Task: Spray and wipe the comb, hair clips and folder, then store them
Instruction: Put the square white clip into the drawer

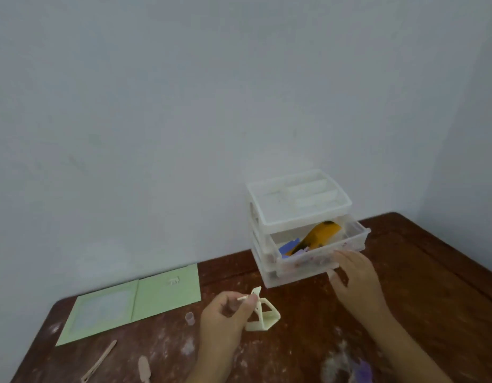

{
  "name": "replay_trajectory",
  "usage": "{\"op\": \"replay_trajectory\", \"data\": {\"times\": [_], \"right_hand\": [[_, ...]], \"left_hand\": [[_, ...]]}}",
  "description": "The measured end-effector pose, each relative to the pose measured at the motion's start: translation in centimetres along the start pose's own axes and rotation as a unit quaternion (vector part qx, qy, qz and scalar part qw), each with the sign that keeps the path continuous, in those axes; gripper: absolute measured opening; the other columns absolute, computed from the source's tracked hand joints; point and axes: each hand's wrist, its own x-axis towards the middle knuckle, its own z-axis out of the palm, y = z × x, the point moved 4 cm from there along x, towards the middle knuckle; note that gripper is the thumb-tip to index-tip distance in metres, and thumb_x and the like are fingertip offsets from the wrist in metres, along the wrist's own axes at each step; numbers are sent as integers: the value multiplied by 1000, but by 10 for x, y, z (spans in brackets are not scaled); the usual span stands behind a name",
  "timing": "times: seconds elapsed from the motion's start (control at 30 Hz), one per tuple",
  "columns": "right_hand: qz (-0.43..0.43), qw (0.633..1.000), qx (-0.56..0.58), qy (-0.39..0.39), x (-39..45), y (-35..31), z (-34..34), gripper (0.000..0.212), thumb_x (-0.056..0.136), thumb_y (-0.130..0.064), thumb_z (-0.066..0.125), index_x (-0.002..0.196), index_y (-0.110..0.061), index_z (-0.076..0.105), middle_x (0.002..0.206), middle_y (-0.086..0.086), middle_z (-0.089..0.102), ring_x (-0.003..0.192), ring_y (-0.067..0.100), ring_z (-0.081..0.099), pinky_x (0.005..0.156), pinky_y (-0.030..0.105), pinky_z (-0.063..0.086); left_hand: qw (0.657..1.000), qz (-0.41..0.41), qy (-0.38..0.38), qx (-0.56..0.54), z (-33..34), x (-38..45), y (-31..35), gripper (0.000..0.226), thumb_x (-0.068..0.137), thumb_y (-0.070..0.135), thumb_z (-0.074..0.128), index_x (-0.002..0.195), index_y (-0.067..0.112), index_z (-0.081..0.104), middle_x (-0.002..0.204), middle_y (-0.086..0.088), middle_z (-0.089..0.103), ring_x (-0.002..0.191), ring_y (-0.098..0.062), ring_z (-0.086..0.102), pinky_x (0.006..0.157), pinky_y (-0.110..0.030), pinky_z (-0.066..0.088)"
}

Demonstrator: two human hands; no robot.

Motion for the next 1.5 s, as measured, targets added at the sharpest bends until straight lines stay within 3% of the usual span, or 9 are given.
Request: {"op": "replay_trajectory", "data": {"times": [0.13,0.27,0.57,0.73,0.83,1.07,1.3,1.4,1.5], "right_hand": [[-6,995,-86,-43,28,49,21,34,62,-26,54,80,-2,70,81,13,70,72,30,68,61,43,54],[-66,995,-68,-17,35,64,23,18,63,-22,58,64,-8,71,67,5,69,61,22,66,67,28,47],[-54,998,12,16,31,81,27,26,70,-30,53,59,-11,67,61,-2,66,63,12,55,59,25,48],[-29,999,22,33,28,88,26,14,68,-22,63,62,-10,67,64,1,66,74,8,45,73,23,37],[-28,998,27,42,28,86,25,17,69,-21,60,62,-8,67,64,2,66,74,8,45,75,22,37],[-8,999,25,36,25,81,22,11,64,-13,68,66,-2,68,67,6,67,78,11,49,76,25,43],[78,993,59,-71,3,63,6,36,72,-27,61,91,3,69,93,18,68,90,30,62,87,28,43],[199,935,229,-186,-50,49,-22,52,69,-51,47,112,-26,61,106,-13,64,99,5,56,86,16,41],[301,859,300,-287,-120,32,-36,67,58,-71,62,114,-71,26,113,-36,52,107,-11,48,89,10,40]], "left_hand": [[996,58,-31,60,48,35,24,38,79,16,67,47,14,46,47,2,42,45,-6,34,46,-15,29],[987,97,-50,121,96,60,43,45,84,15,60,47,18,35,47,5,38,50,-9,44,51,-19,35],[982,-150,-110,31,195,110,24,35,87,6,57,54,8,44,66,-11,56,62,-20,60,79,-41,54],[976,-196,-95,25,220,122,11,28,84,-1,59,59,3,48,63,-9,53,66,-24,59,55,-29,55],[972,-180,-121,94,233,125,4,28,83,3,62,58,4,49,61,-9,55,56,-17,62,65,-32,58],[903,36,-214,371,222,113,24,37,91,21,48,55,12,48,57,-5,50,54,-17,48,56,-25,41],[830,243,-219,452,136,65,39,31,91,24,44,108,8,64,109,-15,65,103,-30,58,85,-33,41],[799,352,-171,456,82,39,10,36,83,26,43,97,5,68,99,-16,69,97,-31,62,87,-30,39],[777,334,-140,515,31,8,-48,43,91,34,36,97,10,71,104,-11,70,103,-30,64,86,-39,52]]}}
